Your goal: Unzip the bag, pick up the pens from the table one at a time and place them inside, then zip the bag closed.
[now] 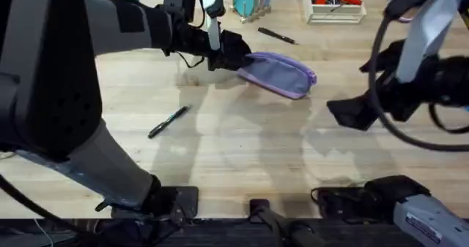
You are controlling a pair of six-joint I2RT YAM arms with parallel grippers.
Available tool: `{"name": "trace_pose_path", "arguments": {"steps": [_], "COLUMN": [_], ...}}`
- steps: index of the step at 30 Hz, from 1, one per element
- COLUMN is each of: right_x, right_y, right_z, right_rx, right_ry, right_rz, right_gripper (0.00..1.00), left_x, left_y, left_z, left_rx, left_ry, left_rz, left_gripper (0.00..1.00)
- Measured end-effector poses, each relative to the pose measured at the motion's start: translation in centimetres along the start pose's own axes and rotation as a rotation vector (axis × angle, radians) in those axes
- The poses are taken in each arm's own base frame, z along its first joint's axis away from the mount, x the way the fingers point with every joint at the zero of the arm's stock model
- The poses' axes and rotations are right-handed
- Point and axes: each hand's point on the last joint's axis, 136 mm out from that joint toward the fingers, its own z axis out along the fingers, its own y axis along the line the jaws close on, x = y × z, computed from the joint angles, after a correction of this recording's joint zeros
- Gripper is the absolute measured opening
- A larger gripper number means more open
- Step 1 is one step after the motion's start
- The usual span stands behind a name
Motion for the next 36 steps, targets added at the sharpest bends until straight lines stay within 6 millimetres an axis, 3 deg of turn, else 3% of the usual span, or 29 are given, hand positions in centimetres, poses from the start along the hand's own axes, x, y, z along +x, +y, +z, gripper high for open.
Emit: {"name": "trace_pose_path", "arguments": {"steps": [4,26,36], "right_x": [1.2,0.0,0.8], "right_y": [0.5,0.3,-0.2], "right_z": [1.1,1.4,5.4], "right_rx": [-0.004,-0.008,-0.088], "right_ry": [0.007,-0.047,0.079], "right_rz": [0.023,0.004,0.038], "right_gripper": [0.996,0.996,0.996], "left_x": [0.0,0.0,0.0], "left_y": [0.0,0.0,0.0], "left_z": [0.0,0.0,0.0], "left_rx": [0.000,0.001,0.001], "left_ry": [0.000,0.000,0.000], "left_rz": [0.000,-0.001,-0.001], "left_gripper": [0.042,0.042,0.042]}}
